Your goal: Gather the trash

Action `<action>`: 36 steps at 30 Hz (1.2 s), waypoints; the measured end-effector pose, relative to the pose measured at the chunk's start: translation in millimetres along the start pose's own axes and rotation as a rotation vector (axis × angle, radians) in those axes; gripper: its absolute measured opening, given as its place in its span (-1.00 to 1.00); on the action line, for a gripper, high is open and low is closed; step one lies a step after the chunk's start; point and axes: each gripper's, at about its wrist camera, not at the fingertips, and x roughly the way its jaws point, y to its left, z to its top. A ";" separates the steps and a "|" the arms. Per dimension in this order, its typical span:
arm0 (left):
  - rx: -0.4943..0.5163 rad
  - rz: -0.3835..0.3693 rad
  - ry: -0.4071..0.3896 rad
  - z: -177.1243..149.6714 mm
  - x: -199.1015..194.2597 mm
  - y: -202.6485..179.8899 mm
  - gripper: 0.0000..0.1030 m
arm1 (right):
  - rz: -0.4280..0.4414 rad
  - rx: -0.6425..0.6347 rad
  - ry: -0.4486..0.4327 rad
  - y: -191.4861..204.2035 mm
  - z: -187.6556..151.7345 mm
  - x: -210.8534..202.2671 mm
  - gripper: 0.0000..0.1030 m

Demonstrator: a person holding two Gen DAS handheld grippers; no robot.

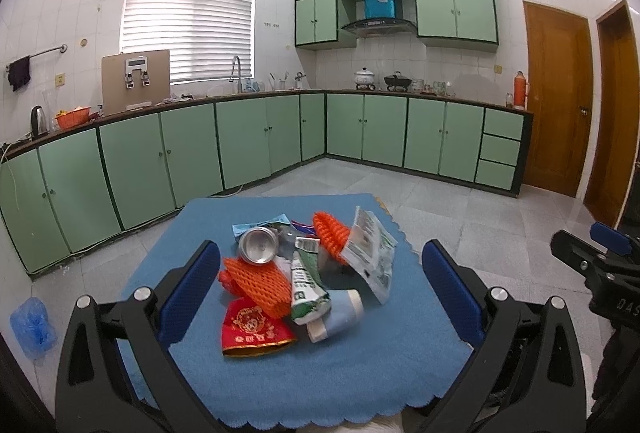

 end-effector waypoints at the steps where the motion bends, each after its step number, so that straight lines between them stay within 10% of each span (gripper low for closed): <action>1: -0.005 0.004 -0.003 -2.0 4.5 3.5 0.90 | -0.003 -0.003 0.003 1.1 -1.8 4.8 0.88; 36: -0.066 0.209 0.152 -50.4 141.3 119.1 0.90 | -0.007 -0.205 0.197 116.7 -51.2 242.1 0.83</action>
